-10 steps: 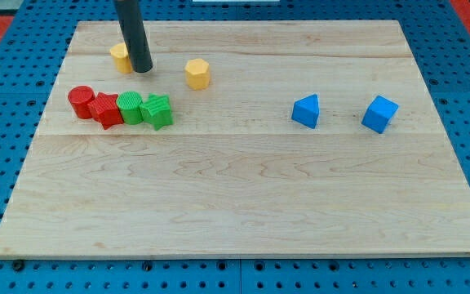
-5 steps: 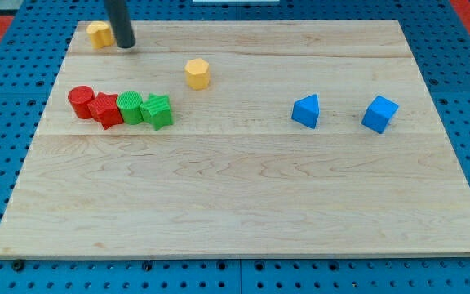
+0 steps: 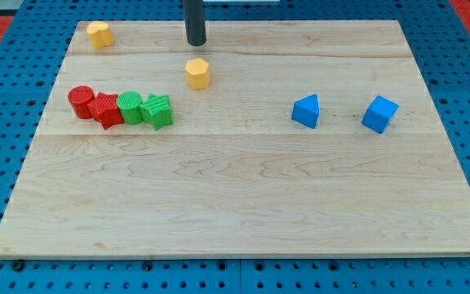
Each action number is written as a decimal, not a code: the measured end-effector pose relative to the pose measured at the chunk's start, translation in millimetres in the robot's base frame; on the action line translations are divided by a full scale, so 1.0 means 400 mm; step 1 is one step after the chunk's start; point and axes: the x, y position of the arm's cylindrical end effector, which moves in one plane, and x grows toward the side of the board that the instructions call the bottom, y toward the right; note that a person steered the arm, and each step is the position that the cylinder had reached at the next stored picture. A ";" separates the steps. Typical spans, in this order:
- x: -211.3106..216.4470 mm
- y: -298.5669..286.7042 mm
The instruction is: Move the yellow hexagon towards the center left
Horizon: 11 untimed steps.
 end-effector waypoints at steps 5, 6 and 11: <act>0.154 -0.055; 0.173 -0.083; 0.261 -0.265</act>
